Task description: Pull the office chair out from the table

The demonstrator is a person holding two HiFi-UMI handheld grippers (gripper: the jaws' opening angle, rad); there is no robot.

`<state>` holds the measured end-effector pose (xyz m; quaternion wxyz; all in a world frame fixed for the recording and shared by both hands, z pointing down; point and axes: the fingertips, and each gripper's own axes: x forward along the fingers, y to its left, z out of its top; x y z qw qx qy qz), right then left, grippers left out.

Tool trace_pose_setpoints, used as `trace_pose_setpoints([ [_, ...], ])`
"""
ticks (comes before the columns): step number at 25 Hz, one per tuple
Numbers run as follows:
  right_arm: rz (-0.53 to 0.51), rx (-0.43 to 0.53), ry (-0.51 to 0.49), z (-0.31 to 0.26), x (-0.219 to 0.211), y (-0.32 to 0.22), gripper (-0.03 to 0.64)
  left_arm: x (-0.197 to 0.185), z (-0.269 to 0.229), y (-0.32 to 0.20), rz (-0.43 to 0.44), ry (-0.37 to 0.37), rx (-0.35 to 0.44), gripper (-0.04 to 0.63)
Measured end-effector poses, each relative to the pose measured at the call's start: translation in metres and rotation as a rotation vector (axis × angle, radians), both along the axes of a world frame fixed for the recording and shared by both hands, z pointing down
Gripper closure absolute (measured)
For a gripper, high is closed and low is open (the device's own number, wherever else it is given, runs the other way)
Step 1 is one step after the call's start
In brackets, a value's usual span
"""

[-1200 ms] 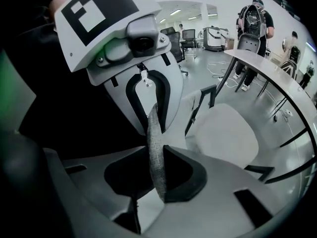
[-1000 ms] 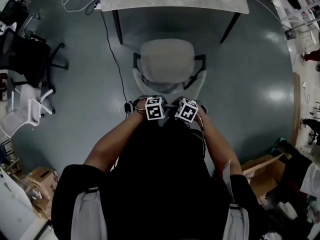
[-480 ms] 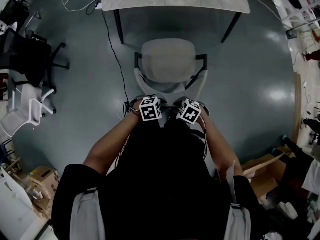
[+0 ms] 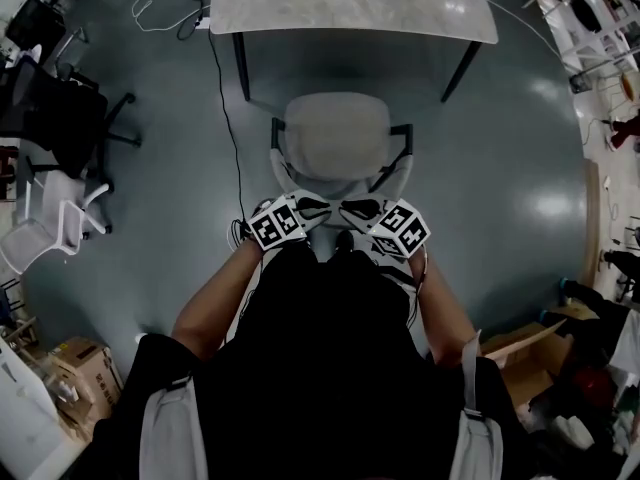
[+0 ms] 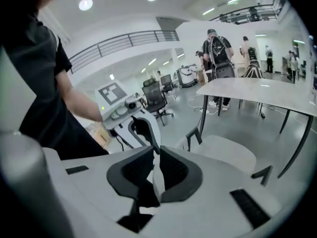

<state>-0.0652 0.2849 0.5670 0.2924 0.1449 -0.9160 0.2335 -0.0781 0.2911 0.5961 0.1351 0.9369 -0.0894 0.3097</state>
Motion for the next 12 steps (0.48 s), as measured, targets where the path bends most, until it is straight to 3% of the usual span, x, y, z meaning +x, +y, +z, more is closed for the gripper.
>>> trace_pose_setpoints([
  [9,0.093,0.183,-0.306,-0.135,-0.002,-0.033,0.591,-0.001,-0.104,-0.043,-0.125,0.248,0.121,0.568],
  [12,0.104,0.239,-0.385,-0.172,0.004,-0.038,0.597,-0.005,-0.133,-0.055,-0.146,0.293,0.172,0.577],
])
